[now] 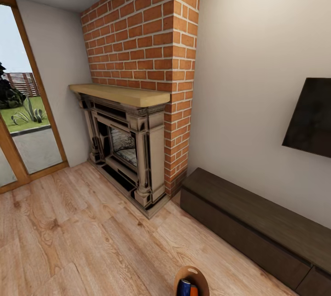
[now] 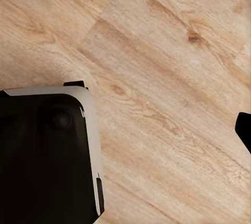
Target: Put the three can of soda from the living room inside the tash can in the kitchen.
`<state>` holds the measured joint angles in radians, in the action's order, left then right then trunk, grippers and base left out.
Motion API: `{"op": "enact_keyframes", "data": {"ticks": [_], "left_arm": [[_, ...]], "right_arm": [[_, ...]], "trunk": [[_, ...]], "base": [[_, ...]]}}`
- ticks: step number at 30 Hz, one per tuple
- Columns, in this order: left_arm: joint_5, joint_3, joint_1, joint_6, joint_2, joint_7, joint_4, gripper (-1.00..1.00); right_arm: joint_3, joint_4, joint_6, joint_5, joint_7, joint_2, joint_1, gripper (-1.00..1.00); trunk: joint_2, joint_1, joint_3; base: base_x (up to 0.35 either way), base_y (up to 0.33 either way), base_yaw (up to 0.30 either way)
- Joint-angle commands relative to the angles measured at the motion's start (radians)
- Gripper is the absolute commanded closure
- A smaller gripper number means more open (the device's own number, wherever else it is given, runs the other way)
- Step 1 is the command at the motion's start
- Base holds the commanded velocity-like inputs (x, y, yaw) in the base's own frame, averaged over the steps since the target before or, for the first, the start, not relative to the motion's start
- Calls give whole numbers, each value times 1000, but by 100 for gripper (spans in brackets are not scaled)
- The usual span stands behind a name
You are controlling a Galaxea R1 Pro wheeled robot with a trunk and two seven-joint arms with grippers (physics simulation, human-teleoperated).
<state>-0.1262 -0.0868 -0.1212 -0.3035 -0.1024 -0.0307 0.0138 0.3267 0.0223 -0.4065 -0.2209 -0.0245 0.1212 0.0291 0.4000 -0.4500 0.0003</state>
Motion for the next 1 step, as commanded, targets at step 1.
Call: {"op": "enact_keyframes", "data": {"ticks": [1], "left_arm": [[0, 0, 0, 0, 0, 0, 0, -100]], "right_arm": [[0, 0, 0, 0, 0, 0, 0, -100]], "trunk": [[0, 0, 0]], "base": [[0, 0, 0]]}}
